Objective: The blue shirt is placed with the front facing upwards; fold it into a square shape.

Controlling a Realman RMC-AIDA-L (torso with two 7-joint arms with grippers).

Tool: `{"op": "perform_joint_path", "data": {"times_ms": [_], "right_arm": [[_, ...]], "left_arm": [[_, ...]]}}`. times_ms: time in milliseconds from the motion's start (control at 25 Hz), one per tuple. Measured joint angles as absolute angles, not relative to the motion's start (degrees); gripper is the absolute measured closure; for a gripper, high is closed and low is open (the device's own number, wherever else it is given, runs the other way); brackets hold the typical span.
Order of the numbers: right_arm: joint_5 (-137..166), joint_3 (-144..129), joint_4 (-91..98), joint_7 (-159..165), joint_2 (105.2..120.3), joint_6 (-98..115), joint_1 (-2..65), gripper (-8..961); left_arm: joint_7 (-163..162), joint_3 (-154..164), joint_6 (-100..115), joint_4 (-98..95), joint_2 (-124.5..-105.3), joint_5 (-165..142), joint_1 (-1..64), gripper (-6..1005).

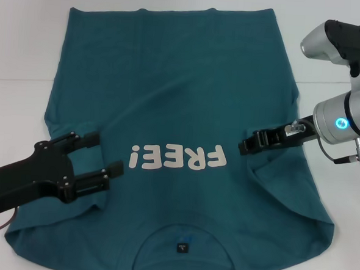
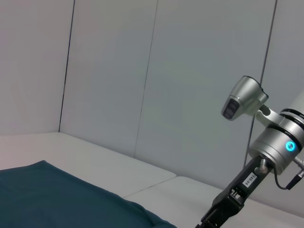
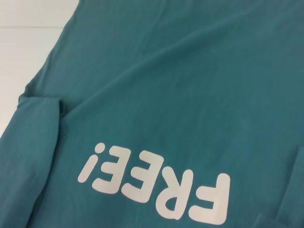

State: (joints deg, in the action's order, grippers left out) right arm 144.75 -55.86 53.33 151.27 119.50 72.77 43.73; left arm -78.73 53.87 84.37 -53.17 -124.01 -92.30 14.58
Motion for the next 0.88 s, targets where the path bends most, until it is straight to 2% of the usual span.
{"op": "perform_joint_path", "data": {"times_ms": [440,880], "right_arm": [[150.17,-57.02,52.49,156.44,119.53,68.21,44.38,354],[150.04,-56.97,46.79,156.52,119.48,65.06,46.74,362]], "left_arm": [[-77.95,53.96,84.4,-52.5,-124.01,-92.39,14.85,162],[-77.78,53.87,84.38,-52.38,-124.01,-92.39,14.85,163]]}}
